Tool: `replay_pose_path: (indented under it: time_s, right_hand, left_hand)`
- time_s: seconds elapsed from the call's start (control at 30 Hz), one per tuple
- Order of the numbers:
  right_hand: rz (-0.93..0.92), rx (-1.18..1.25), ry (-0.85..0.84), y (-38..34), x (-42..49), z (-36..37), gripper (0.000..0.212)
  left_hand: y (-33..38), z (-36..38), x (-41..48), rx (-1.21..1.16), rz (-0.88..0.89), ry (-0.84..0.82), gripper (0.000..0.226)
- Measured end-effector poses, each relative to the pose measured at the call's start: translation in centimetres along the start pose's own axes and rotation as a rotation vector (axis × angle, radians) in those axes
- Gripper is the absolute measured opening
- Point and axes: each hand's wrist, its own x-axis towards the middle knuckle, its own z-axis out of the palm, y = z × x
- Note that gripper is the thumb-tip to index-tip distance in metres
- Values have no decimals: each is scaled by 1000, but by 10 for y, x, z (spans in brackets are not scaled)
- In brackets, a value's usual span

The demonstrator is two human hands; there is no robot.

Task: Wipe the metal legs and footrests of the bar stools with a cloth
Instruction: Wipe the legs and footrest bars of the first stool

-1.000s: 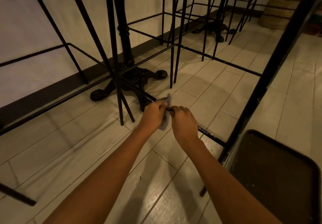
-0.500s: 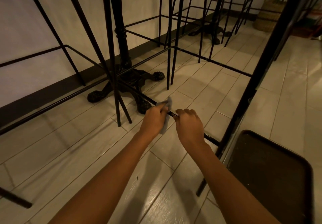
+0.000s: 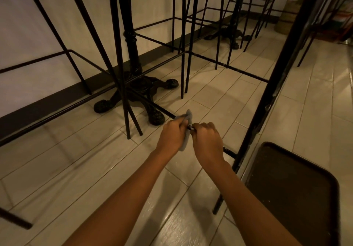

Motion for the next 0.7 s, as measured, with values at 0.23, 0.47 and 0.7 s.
replay_pose_path:
  time_s: [0.23, 0.47, 0.7]
  right_hand:
    - [71, 13, -26, 6, -8, 0, 26]
    - [73, 15, 13, 6, -14, 3, 32]
    - [71, 61, 58, 6, -17, 3, 26]
  left_hand:
    - [5, 10, -13, -16, 77, 17, 34]
    - [10, -4, -6, 21, 9, -7, 36]
    - [15, 6, -15, 32, 23, -41, 35]
